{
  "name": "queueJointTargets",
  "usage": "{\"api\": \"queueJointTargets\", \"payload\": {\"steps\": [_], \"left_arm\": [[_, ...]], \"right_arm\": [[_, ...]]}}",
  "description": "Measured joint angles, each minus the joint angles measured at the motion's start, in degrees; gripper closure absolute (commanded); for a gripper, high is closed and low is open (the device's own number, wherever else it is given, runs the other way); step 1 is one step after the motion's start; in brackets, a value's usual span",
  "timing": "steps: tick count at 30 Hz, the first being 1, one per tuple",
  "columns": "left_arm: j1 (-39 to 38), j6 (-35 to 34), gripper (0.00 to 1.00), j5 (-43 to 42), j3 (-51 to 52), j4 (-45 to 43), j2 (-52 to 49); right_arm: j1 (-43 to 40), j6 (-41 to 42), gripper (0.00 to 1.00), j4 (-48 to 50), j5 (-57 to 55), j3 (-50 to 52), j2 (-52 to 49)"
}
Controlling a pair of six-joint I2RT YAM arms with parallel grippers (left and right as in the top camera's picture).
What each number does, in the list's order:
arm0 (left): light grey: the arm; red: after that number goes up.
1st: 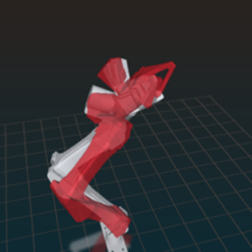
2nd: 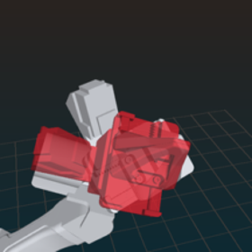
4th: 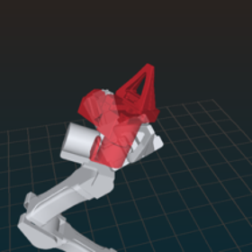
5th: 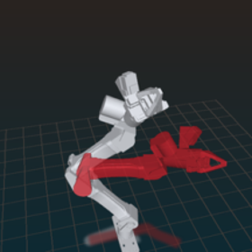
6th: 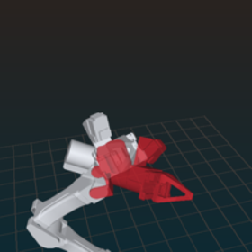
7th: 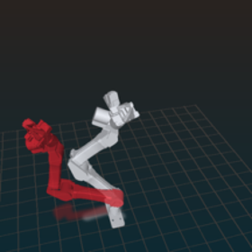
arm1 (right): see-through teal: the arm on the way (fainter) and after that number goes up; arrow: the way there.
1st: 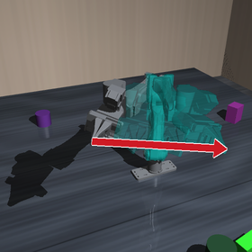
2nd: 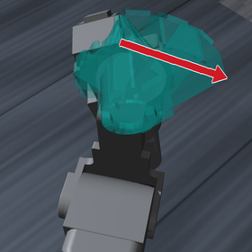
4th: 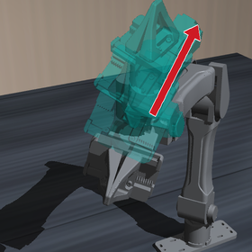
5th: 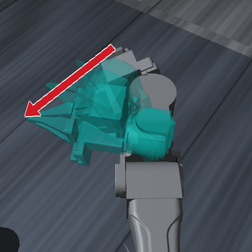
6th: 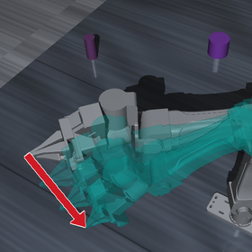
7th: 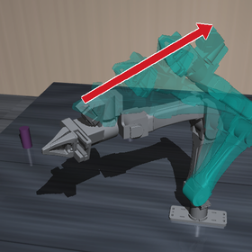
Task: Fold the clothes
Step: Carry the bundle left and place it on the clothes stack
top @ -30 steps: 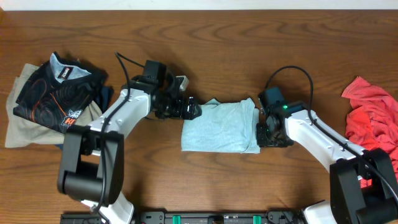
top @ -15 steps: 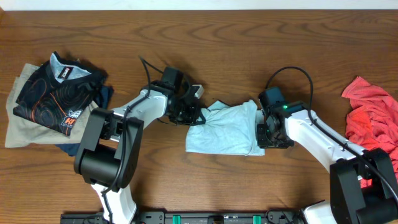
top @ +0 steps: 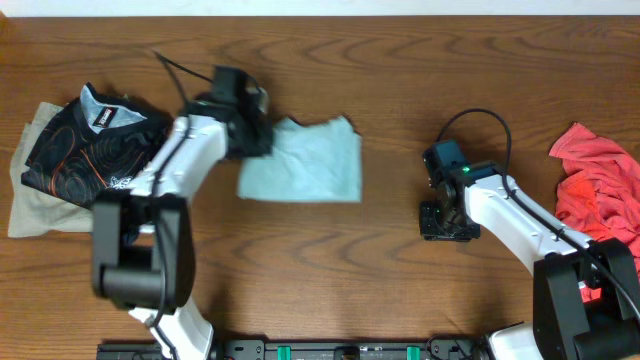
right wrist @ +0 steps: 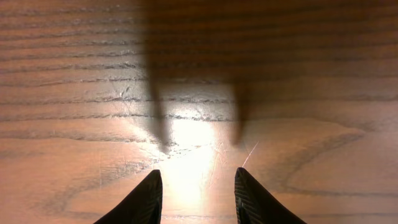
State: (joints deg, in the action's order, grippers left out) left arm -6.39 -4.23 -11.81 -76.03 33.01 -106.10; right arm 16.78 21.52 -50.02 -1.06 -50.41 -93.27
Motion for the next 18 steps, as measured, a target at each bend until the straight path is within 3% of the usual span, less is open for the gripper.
{"api": "queueJointTargets", "payload": {"steps": [7,18], "left_arm": [[11.3,0.22,0.94,12.66,-9.94,-1.44,6.47],[33.79,-1.55,0.94,16.61,-13.31,1.31,6.99]], "right_arm": [[-0.15,0.0,0.63,-0.39,-0.02,0.0,0.0],[-0.15,0.0,0.63,-0.48,-0.02,0.0,0.0]]}}
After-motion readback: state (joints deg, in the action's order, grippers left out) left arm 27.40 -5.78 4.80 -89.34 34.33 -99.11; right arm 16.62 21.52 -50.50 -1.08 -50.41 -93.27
